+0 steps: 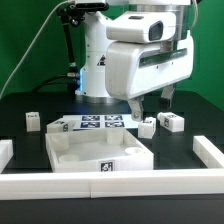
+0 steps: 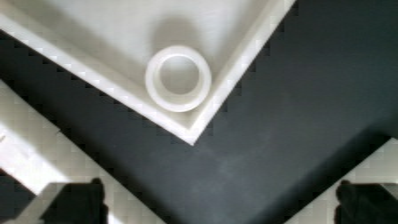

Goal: Assemble one leg

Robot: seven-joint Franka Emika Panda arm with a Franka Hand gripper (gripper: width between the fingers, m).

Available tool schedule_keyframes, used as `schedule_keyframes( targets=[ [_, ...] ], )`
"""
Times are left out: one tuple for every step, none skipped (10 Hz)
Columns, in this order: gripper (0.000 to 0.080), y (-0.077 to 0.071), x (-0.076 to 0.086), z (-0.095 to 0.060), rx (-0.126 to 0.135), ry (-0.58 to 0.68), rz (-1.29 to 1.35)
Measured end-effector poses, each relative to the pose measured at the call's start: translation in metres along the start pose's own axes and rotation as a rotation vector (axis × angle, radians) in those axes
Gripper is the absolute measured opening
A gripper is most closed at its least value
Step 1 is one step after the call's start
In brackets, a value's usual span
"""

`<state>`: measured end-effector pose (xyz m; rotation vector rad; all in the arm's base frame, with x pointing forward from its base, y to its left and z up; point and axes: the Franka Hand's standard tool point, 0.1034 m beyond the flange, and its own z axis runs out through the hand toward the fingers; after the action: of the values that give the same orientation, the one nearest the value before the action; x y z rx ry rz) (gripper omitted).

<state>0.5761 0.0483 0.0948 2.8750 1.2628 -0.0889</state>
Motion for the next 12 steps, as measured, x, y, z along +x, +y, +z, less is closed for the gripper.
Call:
schedule_keyframes(
  targets=[
    [0.065, -0.0002, 0.0004, -0.0001, 0.001, -0.002, 0.001],
    [0.065, -0.0003, 0.0005, -0.0002, 0.001, -0.002, 0.001],
    [0.065, -0.0004, 0.0007, -0.0001, 0.001, -0.001, 0.003],
    [0.065, -0.0003, 0.0006, -0.0001, 0.001, -0.001, 0.003],
    [0.065, -0.0003, 0.0006, -0.0001, 0.001, -0.001, 0.002],
    [0.065, -0.0003, 0.0006, -0.0001, 0.001, -0.001, 0.002],
    [0.065, -0.0003, 0.0006, -0.0001, 0.001, -0.001, 0.002],
    [0.065, -0.0003, 0.0006, -0.0001, 0.001, -0.001, 0.002],
    [0.065, -0.0003, 0.0006, -0.0001, 0.001, -0.001, 0.002],
    [0.065, -0.0003, 0.0006, -0.0001, 0.001, -0.001, 0.002],
    [0.065, -0.0003, 0.0006, -0.0001, 0.001, -0.001, 0.002],
    [0.065, -0.0002, 0.0008, -0.0005, 0.0, 0.0, -0.002]
  ],
)
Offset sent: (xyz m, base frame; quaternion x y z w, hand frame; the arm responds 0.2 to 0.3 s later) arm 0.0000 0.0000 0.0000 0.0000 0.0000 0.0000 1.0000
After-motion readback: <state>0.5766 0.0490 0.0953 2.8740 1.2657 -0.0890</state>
